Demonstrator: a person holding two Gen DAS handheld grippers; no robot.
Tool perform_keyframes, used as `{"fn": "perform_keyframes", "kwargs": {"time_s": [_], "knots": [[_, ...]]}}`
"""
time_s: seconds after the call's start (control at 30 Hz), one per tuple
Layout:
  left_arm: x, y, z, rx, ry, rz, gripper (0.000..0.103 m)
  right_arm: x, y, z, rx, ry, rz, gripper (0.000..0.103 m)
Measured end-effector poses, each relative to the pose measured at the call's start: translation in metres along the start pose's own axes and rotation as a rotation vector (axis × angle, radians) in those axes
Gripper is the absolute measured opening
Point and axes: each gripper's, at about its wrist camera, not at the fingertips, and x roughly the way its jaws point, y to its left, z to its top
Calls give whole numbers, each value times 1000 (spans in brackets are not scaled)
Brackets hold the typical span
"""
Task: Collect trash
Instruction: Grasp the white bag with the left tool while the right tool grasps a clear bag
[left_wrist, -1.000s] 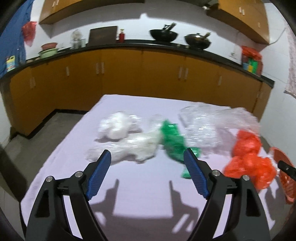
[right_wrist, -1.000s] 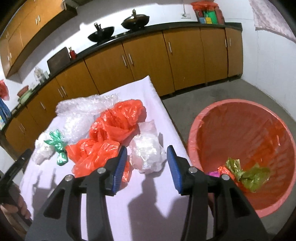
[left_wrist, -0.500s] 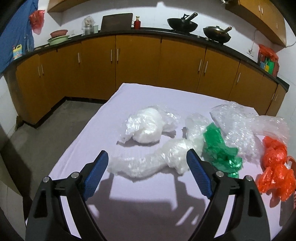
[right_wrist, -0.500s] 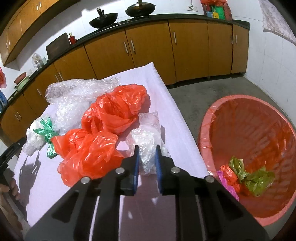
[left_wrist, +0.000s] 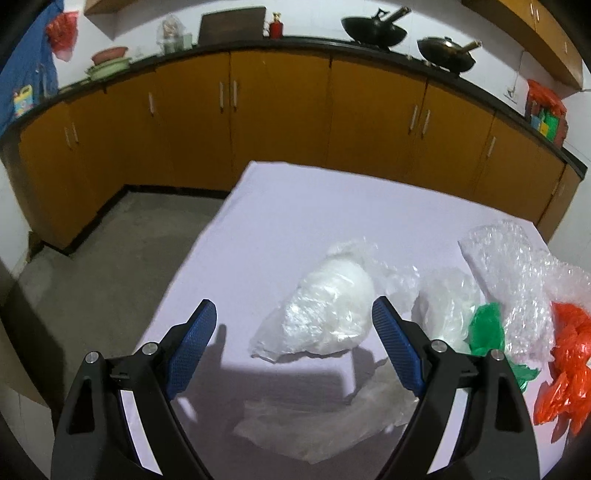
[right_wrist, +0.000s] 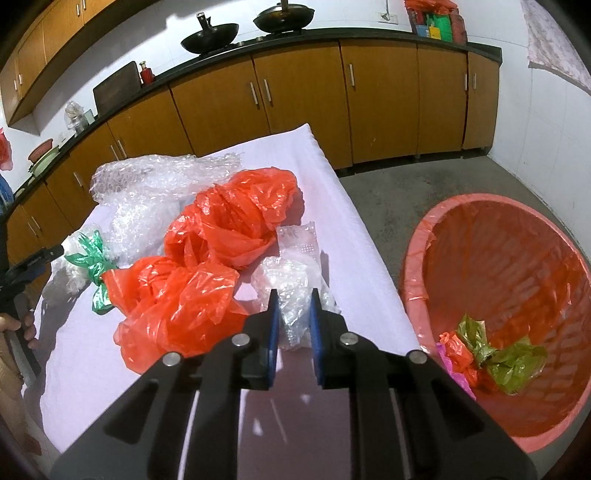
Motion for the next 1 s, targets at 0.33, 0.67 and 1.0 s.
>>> {"fn": "perform_keyframes", "kwargs": {"time_s": [0.33,0.67,1.0], "knots": [[10,-3,-2,8,55,-68,44,0,1,0,-4,0,1,15],[1,-15,-8,73,26,-91,4,-3,-1,-1,1,-5,-2,15],[-22,-18,-13,79,-19,-119,3,-13,-2,-2,5,-24,3,15]]}}
